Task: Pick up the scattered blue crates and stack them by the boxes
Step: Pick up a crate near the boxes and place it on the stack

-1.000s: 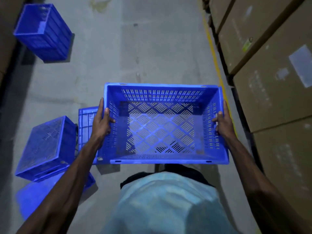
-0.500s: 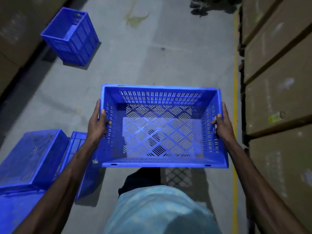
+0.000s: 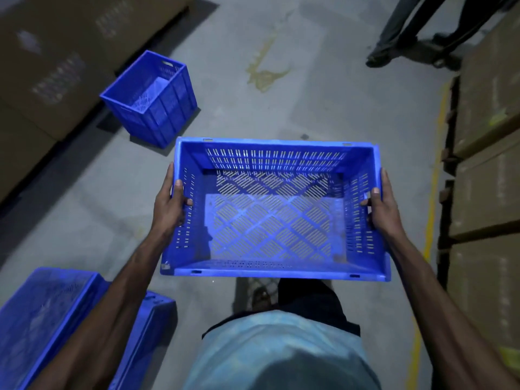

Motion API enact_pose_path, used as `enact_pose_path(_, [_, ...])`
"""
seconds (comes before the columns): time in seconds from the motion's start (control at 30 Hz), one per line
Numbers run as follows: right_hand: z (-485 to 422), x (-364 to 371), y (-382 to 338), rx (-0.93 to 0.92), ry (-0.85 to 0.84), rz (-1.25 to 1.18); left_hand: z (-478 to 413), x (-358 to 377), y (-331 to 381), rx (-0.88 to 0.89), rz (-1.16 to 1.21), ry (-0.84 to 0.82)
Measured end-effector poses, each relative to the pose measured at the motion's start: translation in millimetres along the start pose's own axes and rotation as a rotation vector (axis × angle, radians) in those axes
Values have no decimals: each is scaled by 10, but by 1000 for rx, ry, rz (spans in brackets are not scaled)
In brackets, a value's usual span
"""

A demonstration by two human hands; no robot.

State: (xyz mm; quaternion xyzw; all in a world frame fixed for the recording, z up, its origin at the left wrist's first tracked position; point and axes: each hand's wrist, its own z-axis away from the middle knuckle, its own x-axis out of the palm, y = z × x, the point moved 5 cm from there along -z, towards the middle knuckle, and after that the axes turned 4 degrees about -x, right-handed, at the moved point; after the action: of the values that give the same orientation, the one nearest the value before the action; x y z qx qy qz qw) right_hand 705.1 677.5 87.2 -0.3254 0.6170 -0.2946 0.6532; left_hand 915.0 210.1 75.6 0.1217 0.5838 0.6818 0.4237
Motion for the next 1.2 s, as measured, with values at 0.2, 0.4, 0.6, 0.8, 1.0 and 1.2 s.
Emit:
enact_pose_path(0.2, [-1665,862,-434,-47,-71,-9,-1338,62,386,-33,17,96])
enact_pose_path(0.4, [-3323,1994,-965,-91,-199,-37,-2796,78,811,-64,-1,208])
enact_pose_path(0.6, [-4815,2842,-1879,-147,-310,-35,-4012,-90,1273,-86,48,310])
enact_pose_path(0.8, [-5980,3748,-2720,-260,-410,-4,-5032,-293,1435,-137,90,434])
enact_pose_path(1.0, [-6958,4920,-3489,-307,-512,34,-6152,-542,1373,-180,118,530])
enact_pose_path(1.2, [-7779,6002,-4511,-380,-603,54,-7365,-947,1343,-254,148,594])
